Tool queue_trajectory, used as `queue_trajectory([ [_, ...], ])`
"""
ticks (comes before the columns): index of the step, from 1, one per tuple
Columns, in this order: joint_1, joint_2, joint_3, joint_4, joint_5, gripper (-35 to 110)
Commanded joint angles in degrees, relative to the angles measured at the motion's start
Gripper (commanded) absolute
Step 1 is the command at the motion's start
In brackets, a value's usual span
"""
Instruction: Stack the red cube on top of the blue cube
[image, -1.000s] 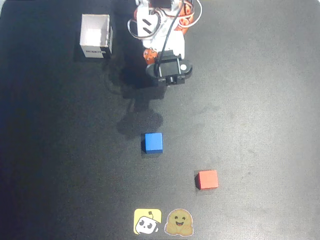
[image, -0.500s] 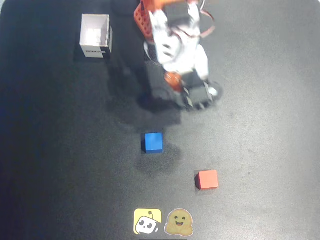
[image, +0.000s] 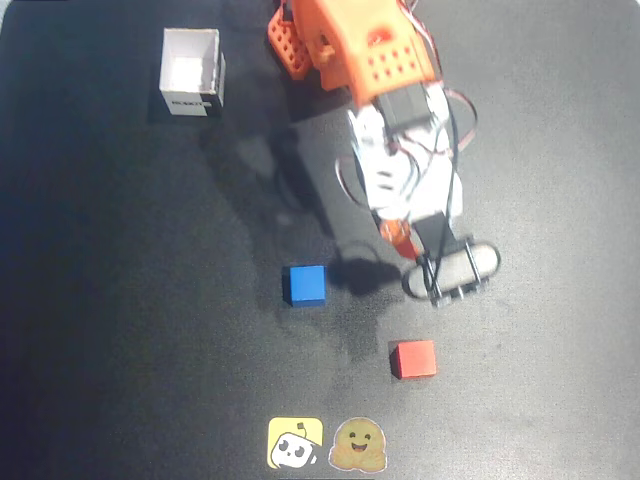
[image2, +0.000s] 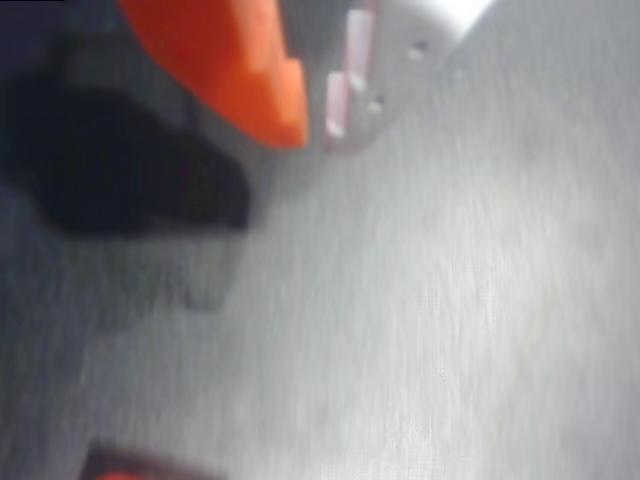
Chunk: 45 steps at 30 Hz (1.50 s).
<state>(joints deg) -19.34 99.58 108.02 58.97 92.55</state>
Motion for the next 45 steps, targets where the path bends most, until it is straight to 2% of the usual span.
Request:
queue_trajectory([
  [1, 0.4, -3.3, -6.5, -1.0, 1.9, 0],
  [9, 2.4, -7.3, -8.2, -8.7, 4.0, 0],
  [23, 4.3, -16.2, -14.1, -19.2, 1.0, 0],
  [27, 4.1, -18.8, -16.2, -19.6, -0.4, 0],
  [35, 2.5, -23.0, -19.2, -19.9, -1.9, 28],
  [45, 1.1, -26.2, -18.4, -22.2, -1.8, 29],
])
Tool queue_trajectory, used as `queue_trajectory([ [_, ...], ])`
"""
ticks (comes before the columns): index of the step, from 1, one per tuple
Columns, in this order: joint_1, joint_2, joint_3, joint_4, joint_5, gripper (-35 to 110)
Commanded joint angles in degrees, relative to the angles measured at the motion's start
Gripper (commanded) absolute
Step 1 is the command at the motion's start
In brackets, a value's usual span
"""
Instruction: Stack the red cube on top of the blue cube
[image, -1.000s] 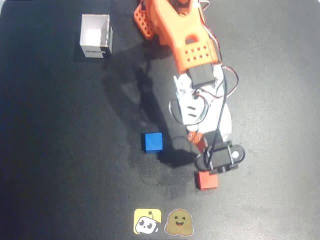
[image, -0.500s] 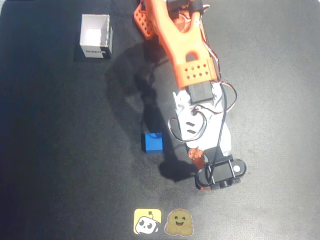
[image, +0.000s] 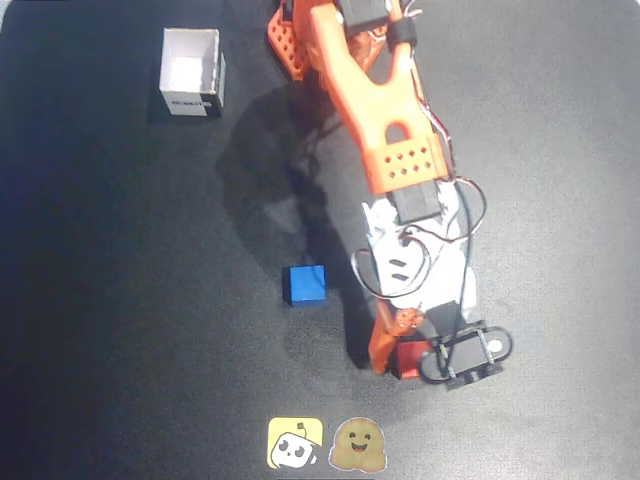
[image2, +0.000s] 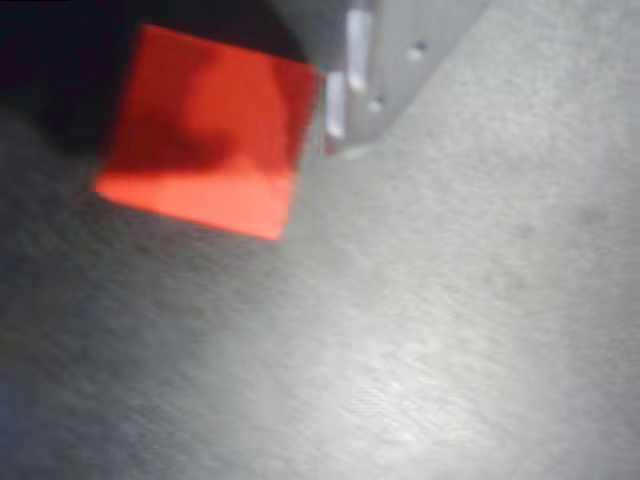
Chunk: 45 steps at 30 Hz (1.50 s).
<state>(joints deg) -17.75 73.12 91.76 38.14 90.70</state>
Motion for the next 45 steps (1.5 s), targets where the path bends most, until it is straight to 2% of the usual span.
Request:
queue_trajectory([
  [1, -0.4, -0.2, -1.9, -2.0, 0.1, 29],
  [20, -1.3, -4.8, 3.2, -8.4, 3.9, 28],
  [26, -0.6, -4.7, 4.6, -9.1, 4.4, 14],
  [29, -0.2, -4.2, 5.6, -9.1, 5.2, 0],
  [30, -0.1, -4.0, 5.9, -9.1, 5.3, 0],
  [37, 1.2, 1.1, 6.6, -2.6, 8.0, 0],
  [40, 2.7, 6.8, 8.1, 2.6, 8.2, 0],
  [45, 5.7, 19.5, 16.0, 5.9, 8.2, 0],
])
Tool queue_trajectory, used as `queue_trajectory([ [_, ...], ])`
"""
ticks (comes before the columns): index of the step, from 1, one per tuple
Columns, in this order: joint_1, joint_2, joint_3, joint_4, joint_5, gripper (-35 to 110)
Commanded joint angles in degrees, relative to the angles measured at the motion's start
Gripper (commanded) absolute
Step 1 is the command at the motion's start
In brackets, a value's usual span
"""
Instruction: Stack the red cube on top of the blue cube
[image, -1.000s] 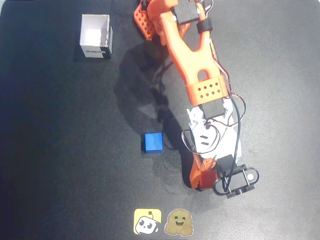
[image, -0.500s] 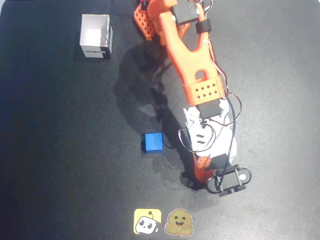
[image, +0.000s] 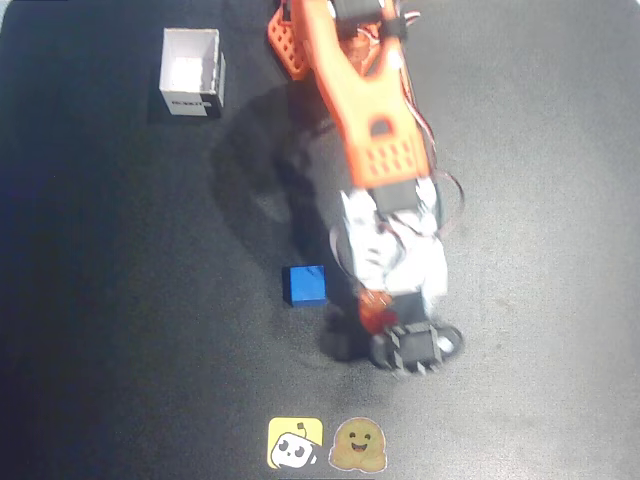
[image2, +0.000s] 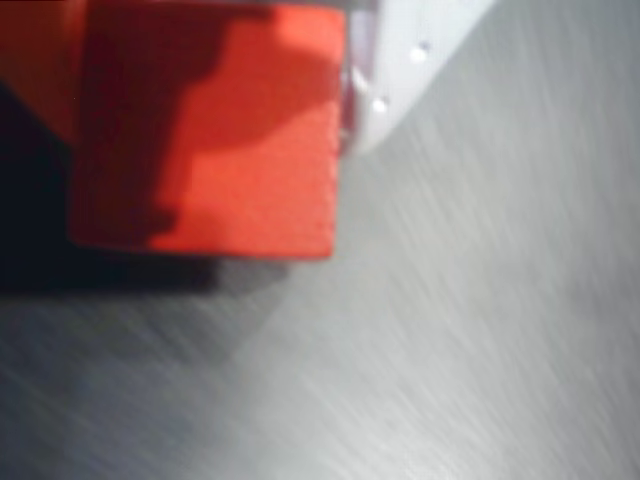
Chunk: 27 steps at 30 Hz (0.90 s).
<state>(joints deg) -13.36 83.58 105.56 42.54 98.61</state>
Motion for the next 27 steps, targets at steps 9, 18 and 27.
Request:
queue_trajectory([
  [9, 9.8, 24.2, 10.4, 8.3, -4.2, 0],
  [18, 16.1, 31.1, 18.3, 8.2, -6.3, 0],
  [27, 17.6, 28.7, 20.0, 7.5, -6.4, 0],
])
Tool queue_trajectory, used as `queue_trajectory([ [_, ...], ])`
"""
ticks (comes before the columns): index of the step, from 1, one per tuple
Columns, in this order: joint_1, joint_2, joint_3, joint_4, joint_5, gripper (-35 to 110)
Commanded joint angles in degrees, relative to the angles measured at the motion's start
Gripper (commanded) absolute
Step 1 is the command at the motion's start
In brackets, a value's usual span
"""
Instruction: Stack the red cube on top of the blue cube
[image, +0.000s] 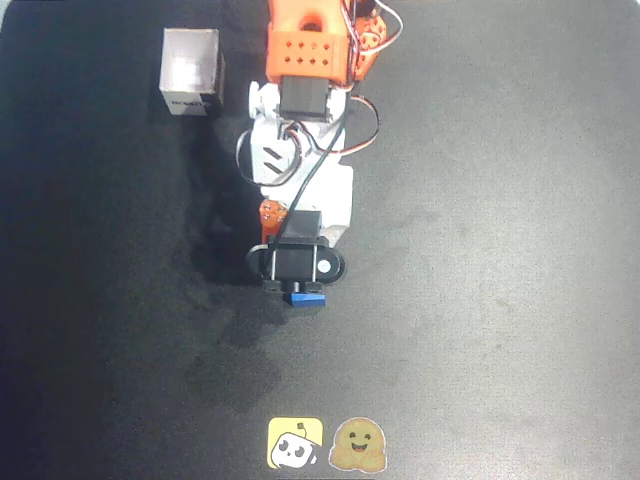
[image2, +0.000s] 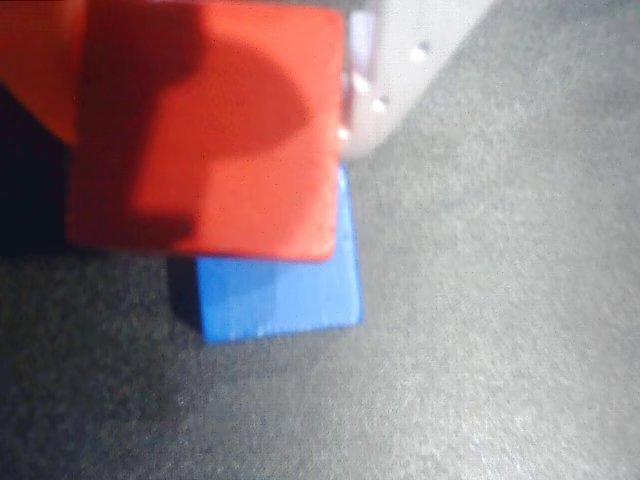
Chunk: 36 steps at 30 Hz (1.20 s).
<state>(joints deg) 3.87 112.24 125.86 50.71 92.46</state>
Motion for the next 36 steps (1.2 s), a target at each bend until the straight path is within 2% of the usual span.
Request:
queue_trajectory([
  [1, 0.4, -0.2, -0.3, -0.8, -0.4, 0],
  [36, -2.5, -5.6, -5.6, -0.7, 1.2, 0],
])
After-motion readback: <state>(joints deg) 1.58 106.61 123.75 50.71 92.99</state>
